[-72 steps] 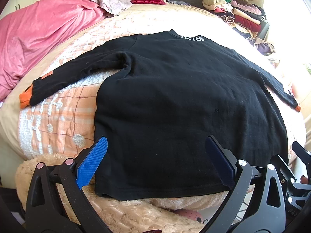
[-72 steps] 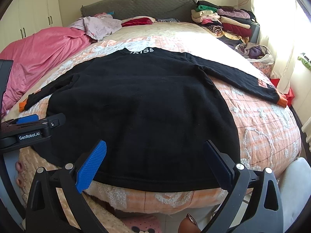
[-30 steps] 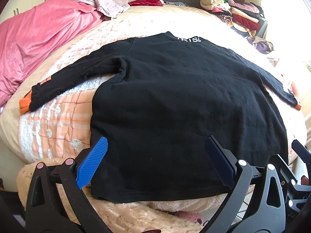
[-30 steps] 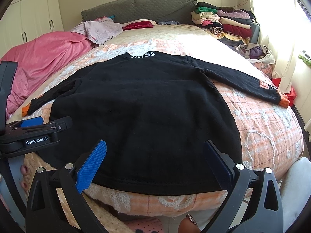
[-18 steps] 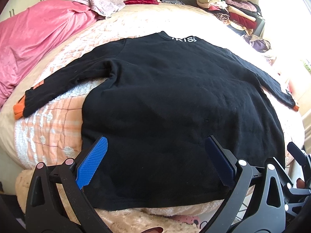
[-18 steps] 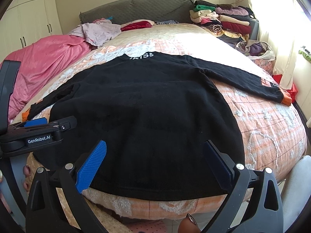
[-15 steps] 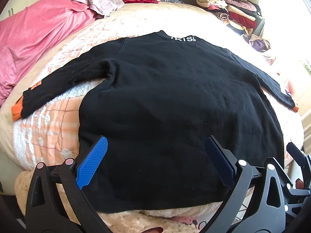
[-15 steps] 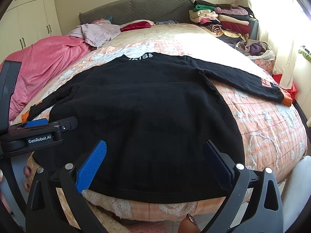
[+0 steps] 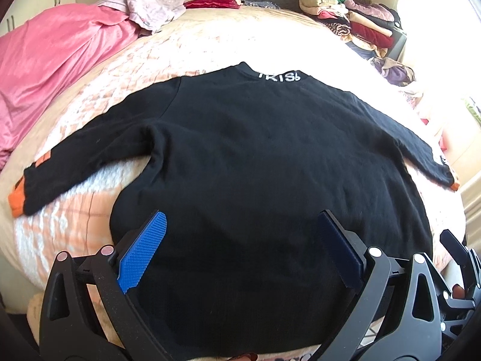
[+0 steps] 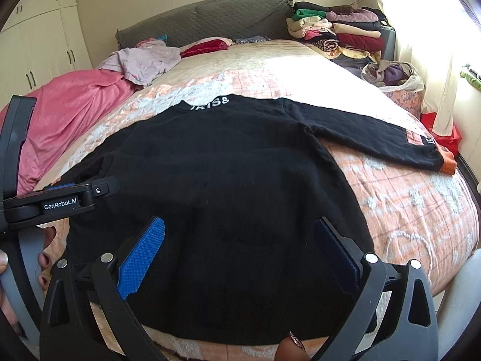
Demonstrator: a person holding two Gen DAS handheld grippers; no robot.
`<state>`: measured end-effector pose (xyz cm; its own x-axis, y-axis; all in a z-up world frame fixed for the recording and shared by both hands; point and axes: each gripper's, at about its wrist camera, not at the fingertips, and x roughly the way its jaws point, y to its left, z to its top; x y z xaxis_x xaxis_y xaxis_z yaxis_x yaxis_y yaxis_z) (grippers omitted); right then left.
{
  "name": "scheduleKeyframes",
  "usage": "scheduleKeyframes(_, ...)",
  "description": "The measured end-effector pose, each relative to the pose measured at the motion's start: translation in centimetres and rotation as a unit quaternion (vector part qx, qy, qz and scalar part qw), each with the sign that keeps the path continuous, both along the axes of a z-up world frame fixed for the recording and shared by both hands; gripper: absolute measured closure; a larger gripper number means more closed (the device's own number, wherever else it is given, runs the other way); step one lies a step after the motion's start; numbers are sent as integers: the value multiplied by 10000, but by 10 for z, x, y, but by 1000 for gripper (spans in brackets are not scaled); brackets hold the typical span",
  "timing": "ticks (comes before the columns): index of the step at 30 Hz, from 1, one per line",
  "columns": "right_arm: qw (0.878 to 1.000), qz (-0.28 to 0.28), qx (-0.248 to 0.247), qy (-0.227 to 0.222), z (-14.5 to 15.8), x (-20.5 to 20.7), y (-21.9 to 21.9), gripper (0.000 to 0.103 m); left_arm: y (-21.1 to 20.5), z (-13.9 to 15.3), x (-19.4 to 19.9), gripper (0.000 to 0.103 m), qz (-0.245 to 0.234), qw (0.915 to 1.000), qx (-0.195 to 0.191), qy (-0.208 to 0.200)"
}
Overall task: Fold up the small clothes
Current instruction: 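Move the right gripper to the orange cuff of the nearest sleeve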
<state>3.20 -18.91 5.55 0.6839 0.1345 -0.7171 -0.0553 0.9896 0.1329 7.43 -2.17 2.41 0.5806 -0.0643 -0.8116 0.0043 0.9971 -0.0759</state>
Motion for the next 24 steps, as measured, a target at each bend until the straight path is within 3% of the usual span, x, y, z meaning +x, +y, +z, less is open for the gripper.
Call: scheduleKeyframes(24, 9955, -884, 325, -85, 10, 79, -63, 4, -37, 16, 91, 9, -249, 9996, -82, 65)
